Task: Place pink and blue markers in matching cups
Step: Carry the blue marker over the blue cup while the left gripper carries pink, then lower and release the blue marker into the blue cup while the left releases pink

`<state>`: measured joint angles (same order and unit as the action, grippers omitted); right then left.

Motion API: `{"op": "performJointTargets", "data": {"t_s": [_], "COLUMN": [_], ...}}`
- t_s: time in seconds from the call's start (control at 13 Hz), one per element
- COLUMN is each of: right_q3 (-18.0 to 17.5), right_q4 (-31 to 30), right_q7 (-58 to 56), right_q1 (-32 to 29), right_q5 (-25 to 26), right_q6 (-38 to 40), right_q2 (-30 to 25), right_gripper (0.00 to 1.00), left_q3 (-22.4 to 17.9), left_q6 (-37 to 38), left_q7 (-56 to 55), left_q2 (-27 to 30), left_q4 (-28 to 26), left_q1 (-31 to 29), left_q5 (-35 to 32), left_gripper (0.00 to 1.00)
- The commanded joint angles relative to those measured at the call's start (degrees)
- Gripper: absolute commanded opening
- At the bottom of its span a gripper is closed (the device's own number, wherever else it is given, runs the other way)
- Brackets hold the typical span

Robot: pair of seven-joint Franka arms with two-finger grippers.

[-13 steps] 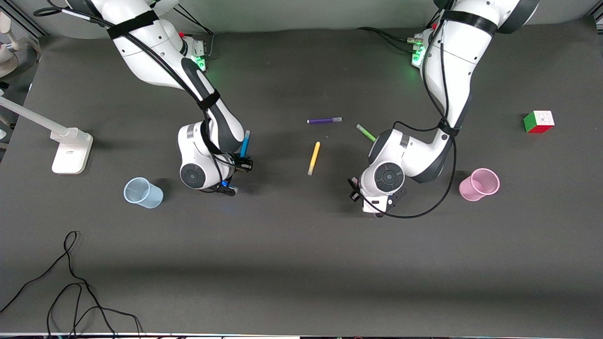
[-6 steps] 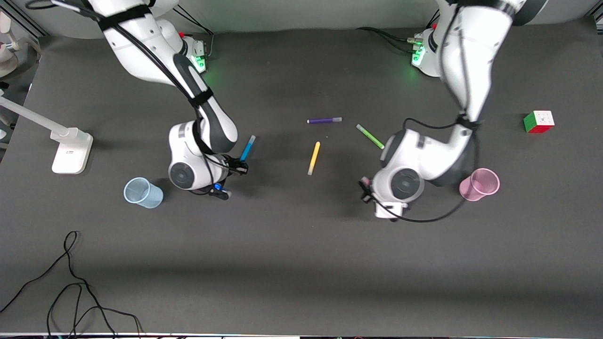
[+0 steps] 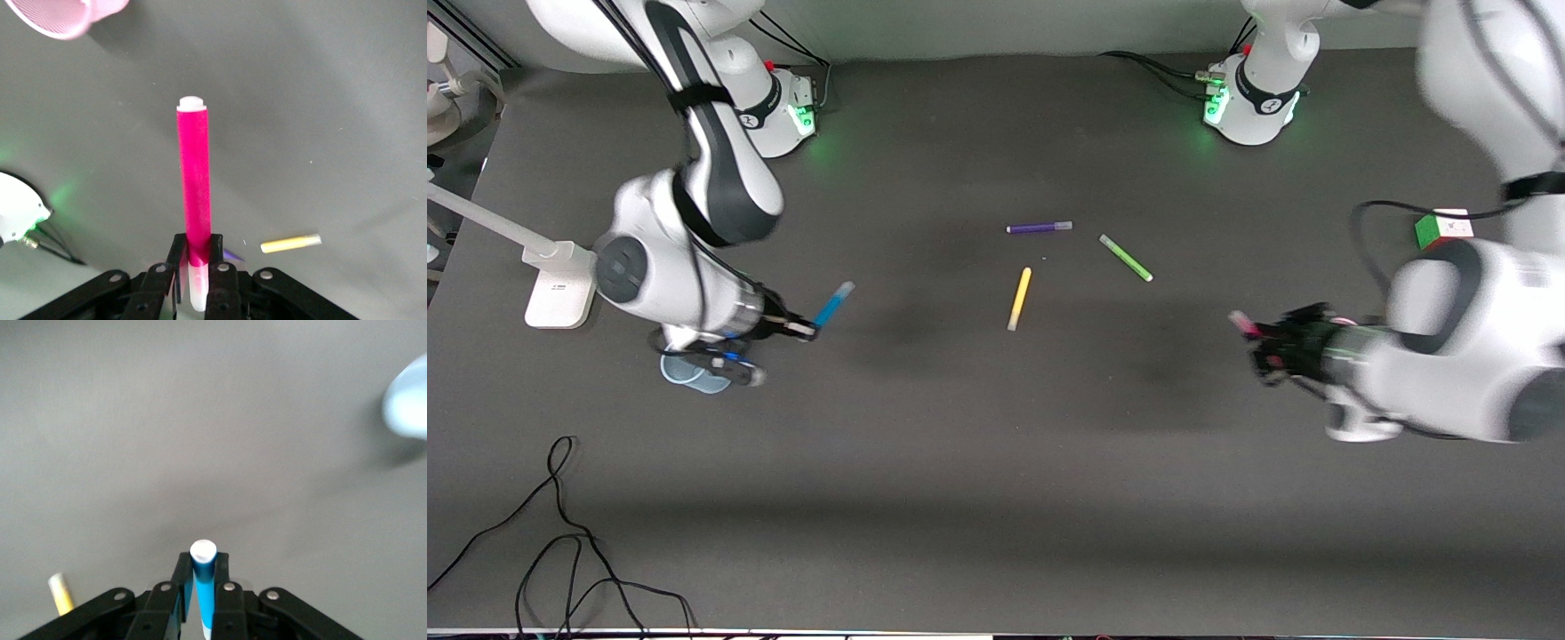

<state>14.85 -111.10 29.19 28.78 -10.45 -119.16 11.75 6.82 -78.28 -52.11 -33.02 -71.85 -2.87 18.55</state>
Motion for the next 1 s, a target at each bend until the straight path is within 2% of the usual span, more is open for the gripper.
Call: {"op": "performJointTargets", "data": {"t_s": [0.0,0.23,0.38,0.54,0.69,0.92], "right_q3": [2.10,8.41,11.68,14.40,15.11,15.73], "right_q4": [-4.11,-6.93,-8.77,-12.37,-14.58,-19.92], "right_q7": [-2.37,-15.86,-23.71,-32.04,-37.26,-37.80], "right_q1": [0.31,0.40,0.49,0.49,0.31,0.05], "right_q5": [9.73,10.54,10.54,10.89,10.89,10.89], "right_q6": [-6.14,-13.01,-16.87,-25.11,-31.98,-39.10], "right_q2": [-5.49,-8.40,-9.63,-9.99,-9.29,-9.02], "right_gripper": [0.00,0.00,0.00,0.00,0.00,0.00], "left_q3": [0.92,0.92,0.92,0.92,0.83,0.83], "left_q6": [2.94,3.75,3.66,3.75,3.57,2.52], "left_q7": [6.39,10.00,15.52,19.49,20.46,27.92], "left_q2": [-2.22,-3.45,-3.63,-3.45,-2.14,-3.19], "left_q4": [1.28,-0.47,-5.55,-10.65,-14.71,-17.78], "left_q1": [-7.30,-12.85,-17.23,-20.68,-21.47,-25.16], "left_q5": [5.78,9.04,13.33,16.25,16.34,16.52], "left_gripper": [0.00,0.00,0.00,0.00,0.00,0.00]}}
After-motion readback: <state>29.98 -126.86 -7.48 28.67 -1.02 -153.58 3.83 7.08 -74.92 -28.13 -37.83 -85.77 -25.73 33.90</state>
